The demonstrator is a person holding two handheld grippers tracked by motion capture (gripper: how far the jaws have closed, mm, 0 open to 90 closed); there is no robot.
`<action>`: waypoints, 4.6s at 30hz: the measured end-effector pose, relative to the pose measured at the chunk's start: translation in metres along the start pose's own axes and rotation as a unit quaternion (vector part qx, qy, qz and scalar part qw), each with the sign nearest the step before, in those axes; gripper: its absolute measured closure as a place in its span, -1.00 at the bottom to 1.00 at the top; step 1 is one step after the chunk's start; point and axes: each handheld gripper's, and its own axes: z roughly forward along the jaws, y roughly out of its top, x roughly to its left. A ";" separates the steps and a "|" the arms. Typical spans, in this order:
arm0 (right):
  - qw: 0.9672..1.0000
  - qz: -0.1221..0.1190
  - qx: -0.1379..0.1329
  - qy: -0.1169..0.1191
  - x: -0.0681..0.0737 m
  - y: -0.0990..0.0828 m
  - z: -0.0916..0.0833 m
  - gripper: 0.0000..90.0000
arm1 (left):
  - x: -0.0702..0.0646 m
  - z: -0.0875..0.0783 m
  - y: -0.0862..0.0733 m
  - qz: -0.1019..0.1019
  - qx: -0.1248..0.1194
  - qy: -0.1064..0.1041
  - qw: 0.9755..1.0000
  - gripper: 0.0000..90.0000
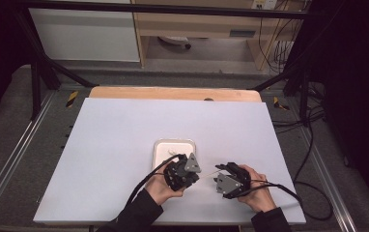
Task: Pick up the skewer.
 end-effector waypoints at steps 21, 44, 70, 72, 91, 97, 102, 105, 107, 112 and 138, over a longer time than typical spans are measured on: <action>0.997 -0.072 0.005 0.019 0.000 -0.001 0.006 0.74 | -0.002 0.006 0.007 0.017 0.012 -0.006 1.000 0.98; 0.992 -0.122 0.028 0.013 0.001 0.004 0.007 0.98 | 0.004 0.007 0.008 0.005 0.035 0.007 0.999 0.71; 0.986 -0.148 0.074 0.000 -0.001 0.012 0.007 0.98 | 0.002 0.031 0.023 0.043 0.119 0.035 0.991 0.87; 0.985 -0.154 0.075 0.000 -0.001 0.013 0.007 0.98 | 0.002 0.032 0.023 0.041 0.123 0.035 0.991 0.88; 0.985 -0.160 0.071 0.001 0.000 0.015 0.006 0.97 | -0.002 0.033 0.022 0.049 0.132 0.025 0.990 0.98; 0.986 -0.154 0.061 -0.004 -0.003 0.015 0.005 0.90 | -0.001 0.031 0.022 0.051 0.129 0.030 0.990 0.98; 0.996 -0.074 0.042 -0.006 -0.010 0.012 -0.003 0.47 | 0.005 0.024 0.019 0.037 0.124 0.037 0.991 0.98; 1.000 -0.007 0.018 -0.012 -0.015 0.006 -0.007 0.22 | 0.008 0.019 0.015 0.030 0.116 0.039 0.992 0.98; 0.999 0.035 0.001 -0.012 -0.019 0.002 -0.010 0.04 | 0.011 0.015 0.012 0.025 0.115 0.041 0.992 0.98; 0.992 0.124 -0.012 -0.008 -0.023 -0.007 -0.013 -0.19 | 0.019 0.007 0.002 0.010 0.108 0.043 0.993 0.98; 0.910 0.410 0.009 0.054 -0.018 -0.045 -0.004 -0.95 | 0.045 -0.051 -0.073 -0.098 0.014 0.067 0.993 0.98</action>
